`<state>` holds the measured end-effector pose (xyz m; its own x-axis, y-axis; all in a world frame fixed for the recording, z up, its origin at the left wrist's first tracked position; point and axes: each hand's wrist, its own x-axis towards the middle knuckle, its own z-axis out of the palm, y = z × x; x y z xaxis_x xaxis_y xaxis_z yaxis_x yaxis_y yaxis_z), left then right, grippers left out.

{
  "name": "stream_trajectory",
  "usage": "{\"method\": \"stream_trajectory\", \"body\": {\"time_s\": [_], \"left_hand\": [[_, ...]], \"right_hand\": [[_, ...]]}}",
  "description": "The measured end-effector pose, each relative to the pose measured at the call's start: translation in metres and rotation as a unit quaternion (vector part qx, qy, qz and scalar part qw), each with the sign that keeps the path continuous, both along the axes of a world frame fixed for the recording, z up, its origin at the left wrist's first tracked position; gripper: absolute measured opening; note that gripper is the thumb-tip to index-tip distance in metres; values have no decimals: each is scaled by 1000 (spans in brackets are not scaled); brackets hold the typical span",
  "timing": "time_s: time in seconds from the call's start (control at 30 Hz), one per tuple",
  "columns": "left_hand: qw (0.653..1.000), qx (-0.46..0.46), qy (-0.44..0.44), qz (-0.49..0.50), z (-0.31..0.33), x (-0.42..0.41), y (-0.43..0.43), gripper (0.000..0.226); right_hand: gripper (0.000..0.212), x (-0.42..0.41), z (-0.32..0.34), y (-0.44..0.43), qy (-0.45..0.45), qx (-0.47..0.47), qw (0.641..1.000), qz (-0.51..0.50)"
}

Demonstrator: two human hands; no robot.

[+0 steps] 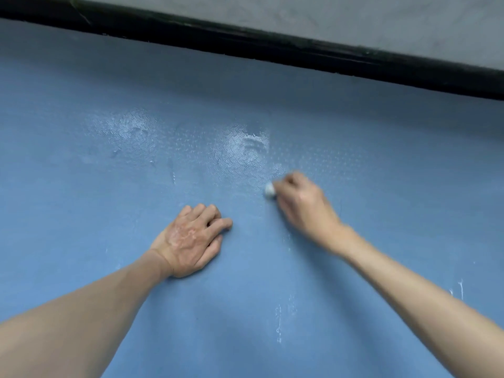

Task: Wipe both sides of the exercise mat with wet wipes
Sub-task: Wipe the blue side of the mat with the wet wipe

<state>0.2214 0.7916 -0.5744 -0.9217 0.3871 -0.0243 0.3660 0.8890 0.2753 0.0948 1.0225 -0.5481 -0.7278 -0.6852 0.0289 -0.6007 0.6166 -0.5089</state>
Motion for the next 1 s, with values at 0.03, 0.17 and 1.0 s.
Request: {"method": "stream_trajectory", "body": {"time_s": [0.03, 0.17, 1.0], "left_hand": [[1000, -1, -2, -1, 0, 0, 0, 23], [1000, -1, -3, -1, 0, -1, 0, 24], [1000, 8, 1, -3, -1, 0, -1, 23]], "right_hand": [[26, -30, -2, -11, 21, 15, 999, -32], [28, -122, 2, -40, 41, 9, 991, -125], [27, -145, -3, -13, 74, 34, 993, -86]]}}
